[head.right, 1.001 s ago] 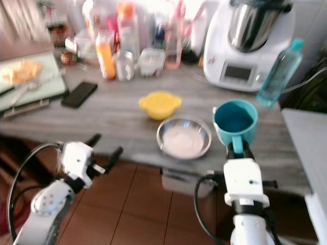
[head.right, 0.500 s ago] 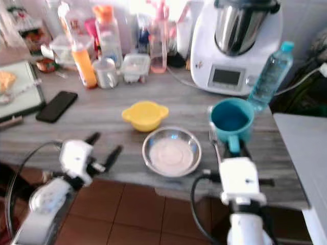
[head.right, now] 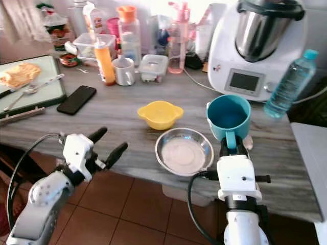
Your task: Setting the table
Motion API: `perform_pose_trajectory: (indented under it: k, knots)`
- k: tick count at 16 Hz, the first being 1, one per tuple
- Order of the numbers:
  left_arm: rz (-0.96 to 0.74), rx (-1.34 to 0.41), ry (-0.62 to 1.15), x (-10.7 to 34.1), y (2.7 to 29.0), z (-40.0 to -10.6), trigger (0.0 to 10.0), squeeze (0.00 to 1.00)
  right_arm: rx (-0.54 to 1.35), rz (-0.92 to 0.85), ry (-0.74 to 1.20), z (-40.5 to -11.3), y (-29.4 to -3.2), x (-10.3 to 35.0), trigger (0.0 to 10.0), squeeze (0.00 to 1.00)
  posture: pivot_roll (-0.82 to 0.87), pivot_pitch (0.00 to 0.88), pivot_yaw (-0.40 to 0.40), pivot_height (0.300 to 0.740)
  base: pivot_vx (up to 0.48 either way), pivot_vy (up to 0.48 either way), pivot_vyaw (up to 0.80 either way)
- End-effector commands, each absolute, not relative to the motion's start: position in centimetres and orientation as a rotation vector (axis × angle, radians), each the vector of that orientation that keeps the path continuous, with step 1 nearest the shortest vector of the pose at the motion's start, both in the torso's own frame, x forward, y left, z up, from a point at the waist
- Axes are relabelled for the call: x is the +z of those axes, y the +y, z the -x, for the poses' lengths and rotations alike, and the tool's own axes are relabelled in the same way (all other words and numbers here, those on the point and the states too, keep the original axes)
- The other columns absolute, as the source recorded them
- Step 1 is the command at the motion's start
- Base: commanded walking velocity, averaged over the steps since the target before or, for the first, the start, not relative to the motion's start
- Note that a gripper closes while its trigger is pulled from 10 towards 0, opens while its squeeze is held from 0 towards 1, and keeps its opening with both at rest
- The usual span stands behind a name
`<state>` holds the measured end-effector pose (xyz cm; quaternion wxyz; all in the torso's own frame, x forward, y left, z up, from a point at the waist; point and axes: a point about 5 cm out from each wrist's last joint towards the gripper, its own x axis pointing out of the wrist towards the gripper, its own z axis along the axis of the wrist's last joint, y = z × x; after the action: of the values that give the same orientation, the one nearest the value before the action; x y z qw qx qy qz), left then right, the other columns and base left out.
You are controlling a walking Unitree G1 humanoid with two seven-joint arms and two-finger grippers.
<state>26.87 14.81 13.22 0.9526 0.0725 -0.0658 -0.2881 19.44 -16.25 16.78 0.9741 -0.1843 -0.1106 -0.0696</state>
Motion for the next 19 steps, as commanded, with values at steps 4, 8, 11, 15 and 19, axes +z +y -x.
perform_pose_trajectory:
  k: [4,8,11,15,19]
  knots:
    - [-0.138,-0.587,-0.143,13.95,14.22,-26.76,10.0,0.00,-0.156,0.384,-0.220,-19.31,-16.46,16.71,10.0,0.00,0.06,0.072,-0.010,0.740,0.000,0.000,-0.50]
    - [-0.136,-0.586,-0.136,13.92,14.25,-26.68,10.0,0.00,-0.147,0.385,-0.216,-19.33,-16.38,16.58,10.0,0.00,0.06,0.071,-0.014,0.740,0.000,0.000,0.00]
    - [-0.143,-0.579,-0.128,13.83,14.25,-26.61,10.0,0.00,-0.142,0.389,-0.218,-19.46,-16.40,16.60,10.0,0.00,0.07,0.069,-0.014,0.740,0.000,-0.080,0.00]
    - [-0.149,-0.580,-0.123,13.72,14.32,-26.59,10.0,0.00,-0.142,0.387,-0.220,-19.47,-16.35,16.59,10.0,0.00,0.07,0.068,-0.014,0.740,0.000,-0.288,0.00]
    - [-0.157,-0.580,-0.117,13.70,14.49,-26.62,10.0,0.00,-0.143,0.385,-0.225,-19.52,-16.29,16.72,10.0,0.00,0.07,0.074,-0.011,0.740,0.000,-0.325,0.00]
